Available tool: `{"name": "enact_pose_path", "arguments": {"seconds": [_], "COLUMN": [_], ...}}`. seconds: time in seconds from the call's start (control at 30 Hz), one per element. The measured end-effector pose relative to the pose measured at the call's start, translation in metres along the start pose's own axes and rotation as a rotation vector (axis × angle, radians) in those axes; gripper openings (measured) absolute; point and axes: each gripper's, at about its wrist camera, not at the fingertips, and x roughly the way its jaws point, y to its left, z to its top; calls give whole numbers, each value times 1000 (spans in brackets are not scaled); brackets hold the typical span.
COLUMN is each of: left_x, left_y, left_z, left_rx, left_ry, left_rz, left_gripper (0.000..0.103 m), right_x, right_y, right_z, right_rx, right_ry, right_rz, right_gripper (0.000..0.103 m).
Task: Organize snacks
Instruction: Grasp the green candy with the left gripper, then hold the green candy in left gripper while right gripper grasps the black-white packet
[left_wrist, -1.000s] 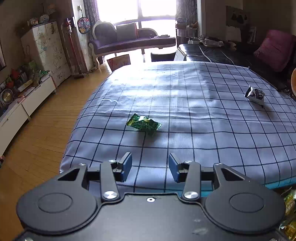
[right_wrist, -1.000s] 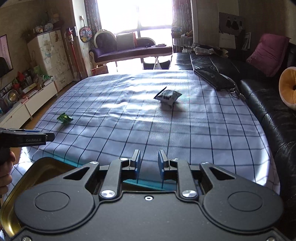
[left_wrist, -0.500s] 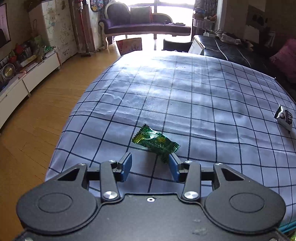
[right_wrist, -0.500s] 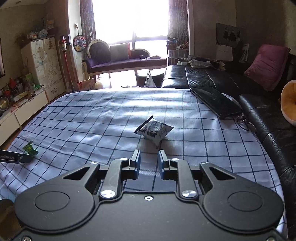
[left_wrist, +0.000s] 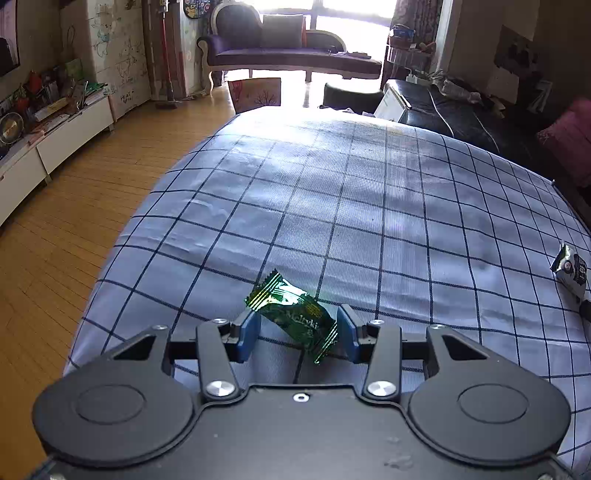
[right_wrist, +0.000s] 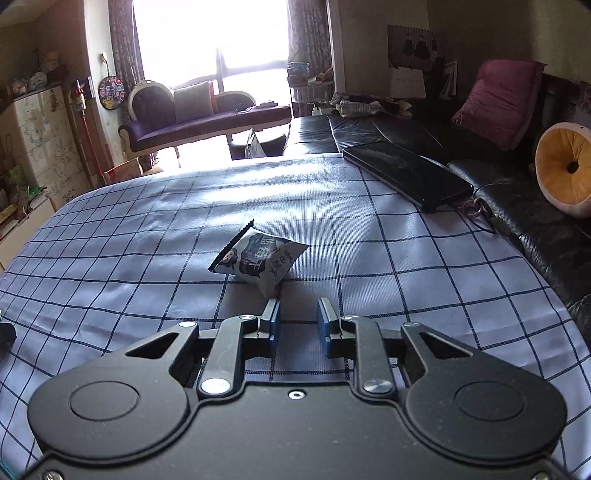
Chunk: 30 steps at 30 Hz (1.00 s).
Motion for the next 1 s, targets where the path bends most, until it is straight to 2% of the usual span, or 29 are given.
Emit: {"name": "enact_pose_path", "arguments": {"seconds": [0.23, 0.37, 0.57, 0.77, 0.87, 1.0], "left_x": [10, 14, 19, 21, 17, 4], "left_y": [-13, -26, -54, -82, -82, -70], "left_z": [9, 9, 12, 15, 14, 5], "left_rx": [19, 40, 78, 139, 157, 205], "left_ry": [4, 4, 32, 41, 59, 58], "left_rz": [-17, -41, -120, -155, -180, -166], "left_gripper": [44, 43, 43, 43, 43, 44], "right_x": [-5, -5, -4, -6, -8, -8], "right_y": [4, 2, 2, -5, -11, -15], "right_z": [-4, -2, 1, 5, 5, 7], "right_rx": [-62, -44, -37, 1, 28, 58], "right_ry": [-30, -31, -32, -33, -32, -27], "right_rz": [-9, 3, 20, 34, 37, 47], "right_gripper": [35, 35, 35, 35, 35, 35]}}
